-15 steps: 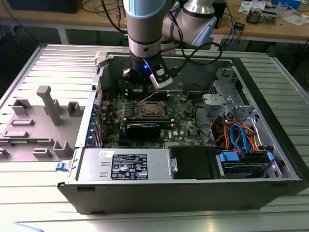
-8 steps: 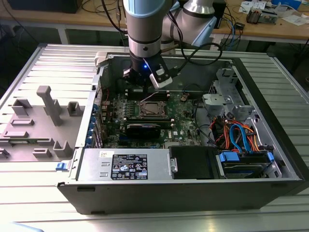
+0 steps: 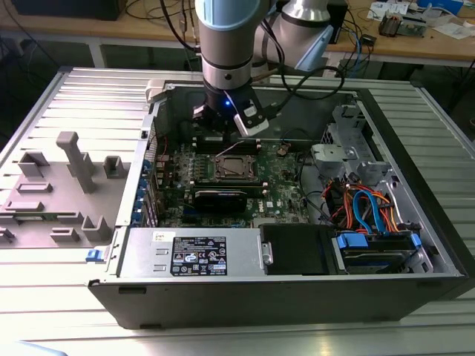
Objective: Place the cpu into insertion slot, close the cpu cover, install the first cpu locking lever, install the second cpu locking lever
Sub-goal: 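Install the first cpu locking lever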
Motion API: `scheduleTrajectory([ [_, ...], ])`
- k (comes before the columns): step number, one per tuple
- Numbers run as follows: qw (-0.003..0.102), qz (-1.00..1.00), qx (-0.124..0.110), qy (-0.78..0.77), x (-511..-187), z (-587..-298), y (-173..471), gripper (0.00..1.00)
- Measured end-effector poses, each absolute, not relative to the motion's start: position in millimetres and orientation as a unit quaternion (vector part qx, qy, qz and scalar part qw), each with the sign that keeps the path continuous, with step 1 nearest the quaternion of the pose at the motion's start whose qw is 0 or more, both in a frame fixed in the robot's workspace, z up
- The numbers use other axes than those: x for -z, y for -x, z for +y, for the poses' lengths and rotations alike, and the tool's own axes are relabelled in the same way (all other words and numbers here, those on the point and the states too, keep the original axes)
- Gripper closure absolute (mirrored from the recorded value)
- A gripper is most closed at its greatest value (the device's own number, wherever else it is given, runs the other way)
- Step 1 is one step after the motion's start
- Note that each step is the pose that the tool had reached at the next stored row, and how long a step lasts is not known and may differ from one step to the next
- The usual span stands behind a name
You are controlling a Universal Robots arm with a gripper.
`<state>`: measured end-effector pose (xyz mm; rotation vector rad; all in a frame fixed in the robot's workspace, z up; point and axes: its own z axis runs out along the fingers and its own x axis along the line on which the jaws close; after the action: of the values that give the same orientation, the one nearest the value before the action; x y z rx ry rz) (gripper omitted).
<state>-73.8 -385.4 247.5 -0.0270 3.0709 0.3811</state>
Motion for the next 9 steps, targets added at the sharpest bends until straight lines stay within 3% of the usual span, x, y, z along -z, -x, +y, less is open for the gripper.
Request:
scheduleTrajectory([
  [9, 0.024, 0.991, -0.130, 0.009, -238.7, -384.6, 73.1, 0.89],
])
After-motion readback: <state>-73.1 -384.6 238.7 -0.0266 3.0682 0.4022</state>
